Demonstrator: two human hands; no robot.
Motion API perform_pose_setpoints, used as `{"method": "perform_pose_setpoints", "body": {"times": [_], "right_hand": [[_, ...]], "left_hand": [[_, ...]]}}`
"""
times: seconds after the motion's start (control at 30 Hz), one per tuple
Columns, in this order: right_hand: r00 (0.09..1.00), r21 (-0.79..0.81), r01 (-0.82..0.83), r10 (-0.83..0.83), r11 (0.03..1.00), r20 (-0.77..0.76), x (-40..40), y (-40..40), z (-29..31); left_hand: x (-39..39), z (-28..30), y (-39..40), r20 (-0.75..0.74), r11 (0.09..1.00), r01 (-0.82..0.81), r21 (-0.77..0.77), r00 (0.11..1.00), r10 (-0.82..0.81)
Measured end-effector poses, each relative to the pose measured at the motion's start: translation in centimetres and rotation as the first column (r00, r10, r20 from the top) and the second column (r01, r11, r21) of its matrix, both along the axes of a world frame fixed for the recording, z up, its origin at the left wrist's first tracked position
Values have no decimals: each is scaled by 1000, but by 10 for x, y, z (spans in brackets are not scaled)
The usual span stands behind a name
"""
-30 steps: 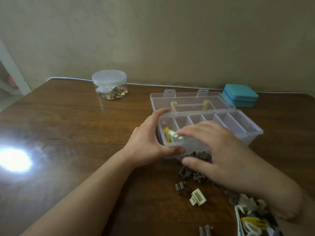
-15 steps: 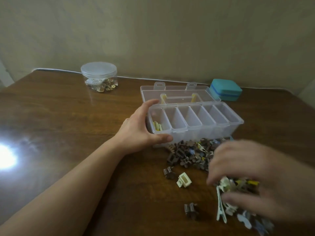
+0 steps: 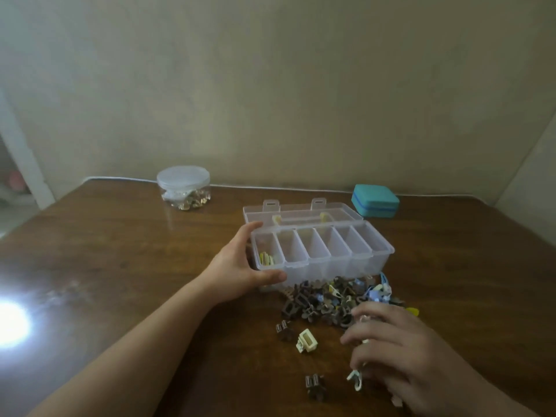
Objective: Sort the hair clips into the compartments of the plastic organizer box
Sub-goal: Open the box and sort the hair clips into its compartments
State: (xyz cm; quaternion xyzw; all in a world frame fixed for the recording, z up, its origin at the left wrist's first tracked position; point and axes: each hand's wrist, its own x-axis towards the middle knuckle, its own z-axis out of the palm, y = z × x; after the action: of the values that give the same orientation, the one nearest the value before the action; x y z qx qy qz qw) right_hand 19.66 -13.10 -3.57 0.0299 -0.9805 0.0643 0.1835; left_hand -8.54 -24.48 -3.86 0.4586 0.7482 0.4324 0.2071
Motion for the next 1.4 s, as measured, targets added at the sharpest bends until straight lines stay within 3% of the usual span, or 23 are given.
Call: {"method": "perform_pose_setpoints", "body": {"times": [0.13,0.27,0.5,0.6,0.7,0.8,0.87,0.93,1.03,1.13,1.2,1.4], "right_hand": [[968,-487,91,-192,869,-162,-33,-6,27],[915,-622,174,-359,764,-185,-92,-8,49],[931,-364,323,-362,873,-41,-163,-13,35],[940,-395,308,-341,866,-14,-157,-10,36],[928,-495,244,-348,834,-130,-128,1,63],[940,-489,173,-291,855,-177,-84,15,83],[977,-438,167,-206,884,-45,-61,23,84],[972,-349,198,-139,916,188,-47,30,75],[856,-117,165,-83,979,510,-41,30,68],[711,-91,149,-43,985,702,-40,22,68],[658,-1,138,-91,990,747,-38,18,63],[757,50,165,-159,985,633,-52,13,52]], "left_hand": [[5,-9,-10,22,999,-26,45,999,25],[4,-15,-14,15,998,-20,68,1000,19],[-2,-19,-9,-53,995,8,104,999,-2],[-4,-21,-8,-33,994,8,112,999,-5],[-6,-20,-8,23,993,-1,115,1000,-1],[-9,-16,-11,29,991,-11,132,1000,7],[-10,-15,-11,26,989,-20,144,1000,17],[-10,-15,-12,31,988,-32,152,999,28],[-7,-15,-10,10,985,-45,166,999,44],[-4,-15,-10,2,985,-46,169,999,46],[-4,-15,-10,7,985,-44,169,999,43],[-4,-15,-9,32,987,-45,155,999,40]]}}
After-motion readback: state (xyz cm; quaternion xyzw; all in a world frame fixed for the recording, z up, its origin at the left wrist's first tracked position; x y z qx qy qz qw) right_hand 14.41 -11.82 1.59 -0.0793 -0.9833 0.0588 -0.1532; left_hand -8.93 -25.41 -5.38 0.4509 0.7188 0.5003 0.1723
